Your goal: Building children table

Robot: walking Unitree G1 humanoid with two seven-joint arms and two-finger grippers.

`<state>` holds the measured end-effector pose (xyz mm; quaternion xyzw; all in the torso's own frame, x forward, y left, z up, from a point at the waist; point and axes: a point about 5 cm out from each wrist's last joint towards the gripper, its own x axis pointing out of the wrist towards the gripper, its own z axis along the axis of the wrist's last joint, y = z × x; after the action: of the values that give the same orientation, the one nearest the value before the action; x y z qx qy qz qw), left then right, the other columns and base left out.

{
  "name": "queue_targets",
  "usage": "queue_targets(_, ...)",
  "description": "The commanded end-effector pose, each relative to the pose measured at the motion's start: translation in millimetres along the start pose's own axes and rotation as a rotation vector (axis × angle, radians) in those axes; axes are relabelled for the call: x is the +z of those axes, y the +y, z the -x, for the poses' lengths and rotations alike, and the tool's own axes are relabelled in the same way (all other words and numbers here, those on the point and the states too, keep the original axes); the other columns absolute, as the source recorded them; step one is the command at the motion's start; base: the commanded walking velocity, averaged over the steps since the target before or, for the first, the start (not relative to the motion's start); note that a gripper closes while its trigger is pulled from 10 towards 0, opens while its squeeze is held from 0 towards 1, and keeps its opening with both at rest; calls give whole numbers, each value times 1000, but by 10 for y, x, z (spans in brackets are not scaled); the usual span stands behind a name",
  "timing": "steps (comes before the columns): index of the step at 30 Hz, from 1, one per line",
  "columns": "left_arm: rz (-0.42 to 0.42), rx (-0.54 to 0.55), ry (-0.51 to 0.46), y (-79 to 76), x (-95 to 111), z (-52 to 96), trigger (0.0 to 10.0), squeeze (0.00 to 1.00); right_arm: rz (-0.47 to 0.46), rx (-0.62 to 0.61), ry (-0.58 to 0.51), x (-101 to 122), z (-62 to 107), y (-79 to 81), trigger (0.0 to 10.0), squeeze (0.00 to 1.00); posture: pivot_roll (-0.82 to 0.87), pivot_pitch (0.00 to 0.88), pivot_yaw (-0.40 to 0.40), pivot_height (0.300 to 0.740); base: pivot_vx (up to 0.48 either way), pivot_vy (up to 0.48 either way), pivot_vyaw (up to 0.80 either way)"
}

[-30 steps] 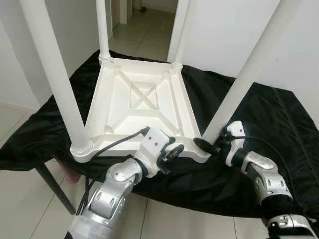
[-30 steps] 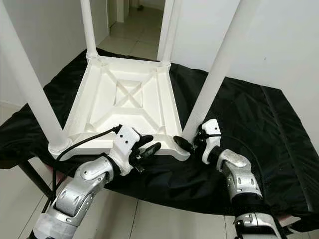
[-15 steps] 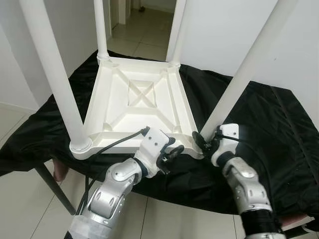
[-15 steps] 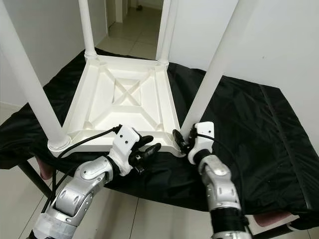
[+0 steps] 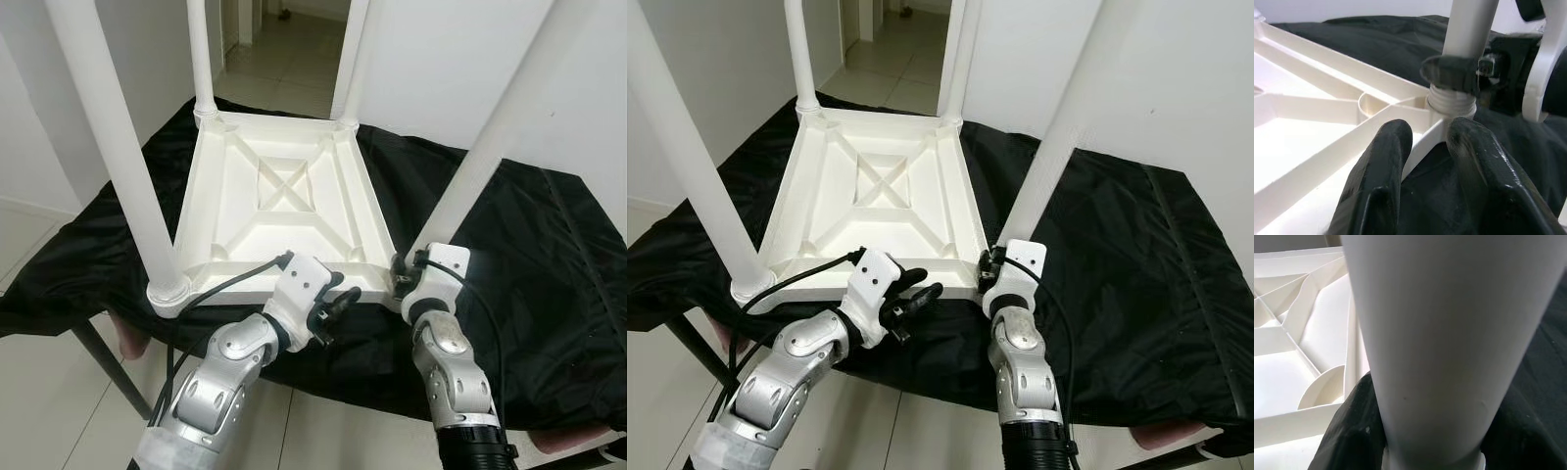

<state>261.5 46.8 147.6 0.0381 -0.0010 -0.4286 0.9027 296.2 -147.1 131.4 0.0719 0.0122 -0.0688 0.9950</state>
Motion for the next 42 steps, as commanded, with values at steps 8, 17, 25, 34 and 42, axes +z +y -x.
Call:
queue_targets(8, -11, 14, 7, -3, 11, -20, 10000, 0, -99, 204, -79, 183, 58, -91, 10000, 1000, 5, 19, -122, 740, 0, 0, 0)
queue_targets(17, -13, 15, 2, -11, 17, -32, 10000, 0, 79, 474, -29, 123, -15, -382, 10000, 0, 10, 2, -124, 740, 0, 0, 0)
queue_targets(25, -19, 18, 0, 7, 26, -30, 10000, 0, 191, 629, 32, 75, -129, -496, 10000, 0, 15, 0, -124, 740, 0, 0, 0)
queue_targets(34, -28, 12, -5, 14, 38, -58, 10000, 0, 301, 762, 83, 82, -357, -475, 3961, 0, 22, 0, -120, 740, 0, 0, 0)
queue_targets(42, -27, 21, -7, 16, 42, -50, 10000, 0, 278, 810, 138, -17, -378, -538, 0, 0, 30, 0, -129, 740, 0, 0, 0)
